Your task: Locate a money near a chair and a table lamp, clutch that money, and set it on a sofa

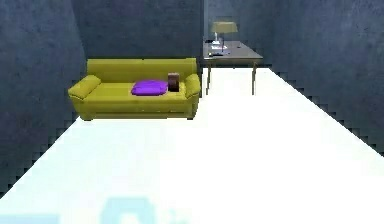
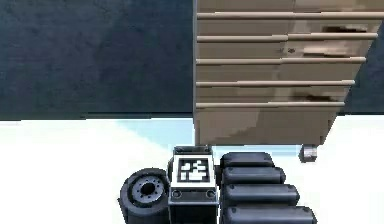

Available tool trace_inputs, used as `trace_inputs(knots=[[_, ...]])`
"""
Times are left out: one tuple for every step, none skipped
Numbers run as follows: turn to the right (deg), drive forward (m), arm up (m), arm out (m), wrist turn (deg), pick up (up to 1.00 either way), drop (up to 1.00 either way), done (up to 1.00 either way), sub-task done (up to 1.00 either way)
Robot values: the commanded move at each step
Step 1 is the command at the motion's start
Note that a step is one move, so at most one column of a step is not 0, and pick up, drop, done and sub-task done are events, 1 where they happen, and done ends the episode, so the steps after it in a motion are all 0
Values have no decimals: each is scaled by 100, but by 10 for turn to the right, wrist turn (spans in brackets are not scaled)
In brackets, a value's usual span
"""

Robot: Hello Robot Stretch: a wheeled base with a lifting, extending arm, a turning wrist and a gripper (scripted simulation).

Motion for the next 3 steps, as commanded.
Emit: trace_inputs(knots=[[0,80,0,0,0,0,0,0,0],[-360,0,0,0,0,0,0,0,0],[0,100,0,0,0,0,0,0,0]])
